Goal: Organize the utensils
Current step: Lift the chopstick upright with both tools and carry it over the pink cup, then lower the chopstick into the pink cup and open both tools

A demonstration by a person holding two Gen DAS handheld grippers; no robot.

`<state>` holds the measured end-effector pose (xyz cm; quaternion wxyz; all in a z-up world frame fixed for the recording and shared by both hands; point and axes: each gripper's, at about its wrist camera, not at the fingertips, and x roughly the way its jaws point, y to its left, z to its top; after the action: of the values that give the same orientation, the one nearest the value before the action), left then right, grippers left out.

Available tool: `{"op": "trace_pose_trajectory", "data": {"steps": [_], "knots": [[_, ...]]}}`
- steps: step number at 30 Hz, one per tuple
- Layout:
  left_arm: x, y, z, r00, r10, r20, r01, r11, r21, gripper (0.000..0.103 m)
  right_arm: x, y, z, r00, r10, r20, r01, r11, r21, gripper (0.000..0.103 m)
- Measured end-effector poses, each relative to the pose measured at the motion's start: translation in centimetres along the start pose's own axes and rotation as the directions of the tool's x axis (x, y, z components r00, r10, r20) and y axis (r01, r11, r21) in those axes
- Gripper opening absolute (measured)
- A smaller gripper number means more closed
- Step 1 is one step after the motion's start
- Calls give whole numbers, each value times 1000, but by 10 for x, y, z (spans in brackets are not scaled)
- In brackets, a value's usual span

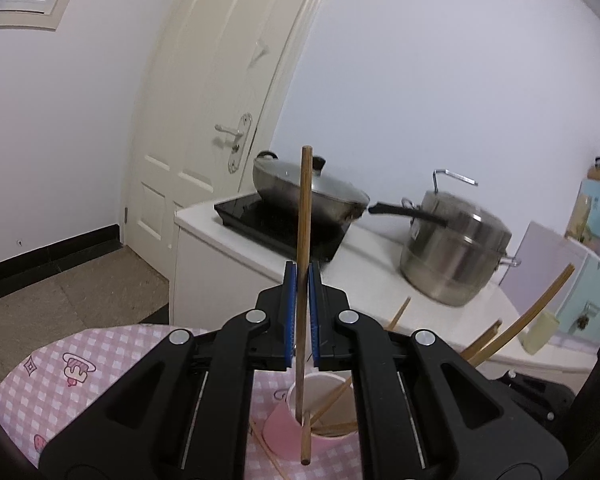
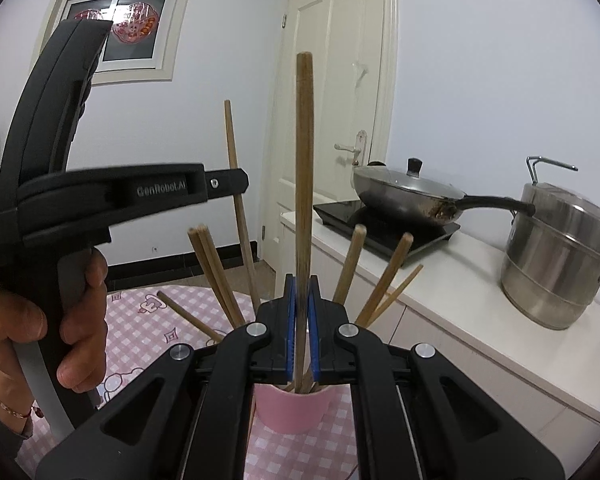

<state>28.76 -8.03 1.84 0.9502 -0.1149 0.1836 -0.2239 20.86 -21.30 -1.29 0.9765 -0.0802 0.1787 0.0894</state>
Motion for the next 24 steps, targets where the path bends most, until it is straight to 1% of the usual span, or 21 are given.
{"op": "trace_pose_trajectory", "data": {"steps": [5,8,14,20,22,24], "knots": [[7,2,-11,998,7,-56,-6,1000,18,6,3,3,-6,1000,4,-19,-4,1000,3,4],[8,3,-13,997,5,-74,-3,1000,20,6,3,3,-8,1000,2,-24,-2,1000,8,4],[0,-1,-13,996,-6,-84,9,999,36,7,-1,4,-10,1000,-3,-26,4,1000,22,5],[-7,-4,-14,996,16,-84,-11,998,62,7,-1,2,-8,1000,-5,-28,5,999,32,5],[-10,-5,-14,996,12,-89,-6,998,69,8,-1,1,-8,1000,-4,-26,5,999,37,6],[-12,-7,-14,996,13,-89,-6,997,76,10,-3,1,-7,1000,-1,-24,2,999,40,7]]}}
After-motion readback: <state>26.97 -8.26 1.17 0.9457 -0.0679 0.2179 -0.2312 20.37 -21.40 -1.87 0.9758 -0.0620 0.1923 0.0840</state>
